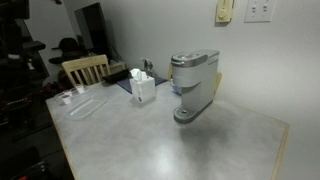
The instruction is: Press the button on the top of the coffee maker
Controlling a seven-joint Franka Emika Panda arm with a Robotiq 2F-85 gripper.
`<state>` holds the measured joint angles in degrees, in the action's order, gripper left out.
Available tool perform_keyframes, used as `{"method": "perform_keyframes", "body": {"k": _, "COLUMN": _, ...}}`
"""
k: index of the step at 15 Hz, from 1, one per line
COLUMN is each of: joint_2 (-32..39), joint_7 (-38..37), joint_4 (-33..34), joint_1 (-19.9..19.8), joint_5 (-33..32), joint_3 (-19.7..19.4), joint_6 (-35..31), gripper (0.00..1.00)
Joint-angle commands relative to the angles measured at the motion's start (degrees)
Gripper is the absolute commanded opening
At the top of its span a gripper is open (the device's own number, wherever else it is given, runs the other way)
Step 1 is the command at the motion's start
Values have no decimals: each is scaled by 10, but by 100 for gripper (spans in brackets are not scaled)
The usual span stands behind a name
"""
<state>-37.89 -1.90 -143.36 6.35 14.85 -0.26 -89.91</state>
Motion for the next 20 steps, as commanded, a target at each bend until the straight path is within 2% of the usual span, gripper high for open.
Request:
{"method": "perform_keyframes", "body": {"k": 1, "joint_2": 0, "joint_7": 7, "joint_4": 1, "joint_1": -14, "joint_5": 5, "joint_3": 11, "joint_6": 3, "gripper": 100}}
{"method": "perform_keyframes", "body": {"k": 11, "joint_2": 1, "joint_7": 10, "joint_4": 1, "joint_1": -14, "joint_5": -2, "joint_3": 14, "joint_6": -2, "gripper": 100}}
{"method": "perform_keyframes", "body": {"k": 16, "joint_2": 4, "joint_7": 5, "joint_4": 0, "joint_1": -30, "joint_5": -11, "joint_3": 10, "joint_6": -20, "gripper": 100}}
{"method": "perform_keyframes", "body": {"k": 20, "joint_2": 18, "joint_7": 10, "joint_4": 1, "joint_1": -50, "joint_5": -27, "joint_3": 3, "joint_6": -59, "gripper": 100}}
